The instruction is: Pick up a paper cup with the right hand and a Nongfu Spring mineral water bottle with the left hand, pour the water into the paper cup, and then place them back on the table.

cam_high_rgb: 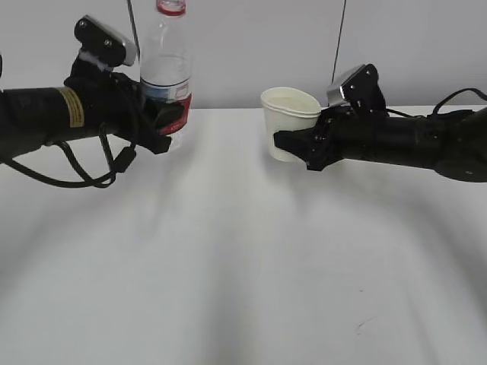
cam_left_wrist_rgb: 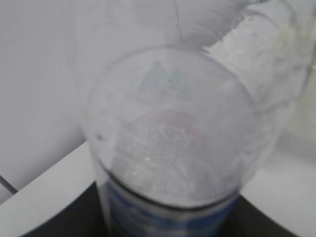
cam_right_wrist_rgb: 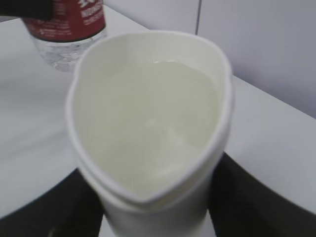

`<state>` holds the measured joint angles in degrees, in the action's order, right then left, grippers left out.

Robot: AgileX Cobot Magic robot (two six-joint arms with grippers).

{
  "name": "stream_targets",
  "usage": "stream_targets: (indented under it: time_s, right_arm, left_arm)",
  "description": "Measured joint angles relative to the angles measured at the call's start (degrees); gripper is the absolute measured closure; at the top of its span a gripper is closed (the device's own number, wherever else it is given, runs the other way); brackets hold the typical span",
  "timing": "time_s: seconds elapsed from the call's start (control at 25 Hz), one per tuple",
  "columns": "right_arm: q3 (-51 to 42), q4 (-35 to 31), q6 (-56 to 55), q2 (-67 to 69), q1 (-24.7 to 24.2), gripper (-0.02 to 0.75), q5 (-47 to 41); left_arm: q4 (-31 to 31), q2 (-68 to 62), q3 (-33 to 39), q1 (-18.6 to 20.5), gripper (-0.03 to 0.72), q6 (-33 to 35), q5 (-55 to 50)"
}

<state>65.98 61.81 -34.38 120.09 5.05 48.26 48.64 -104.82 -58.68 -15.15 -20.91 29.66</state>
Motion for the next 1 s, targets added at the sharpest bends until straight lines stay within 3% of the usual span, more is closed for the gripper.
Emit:
stream_targets:
  time_s: [0.2, 0.44, 1.0]
  right_arm:
    - [-0.4, -1.2, 0.4, 0.0, -1.6, 0.307, -0.1]
    - [-3.6, -7.8, 7.2, 0.0, -1.9, 0.307, -0.1]
    - [-4.6, -15.6, 13.6, 6.6, -1.9, 0.307, 3.0]
  left_arm:
    - [-1.6, -2.1, 3.0, 1.4, 0.398, 0.0, 7.6]
    - [-2.7, -5.2, 6.0, 1.4, 0.398, -0.1, 16.6]
    - [-0.2, -10.4, 6.3, 1.1, 0.398, -0.1, 20.0]
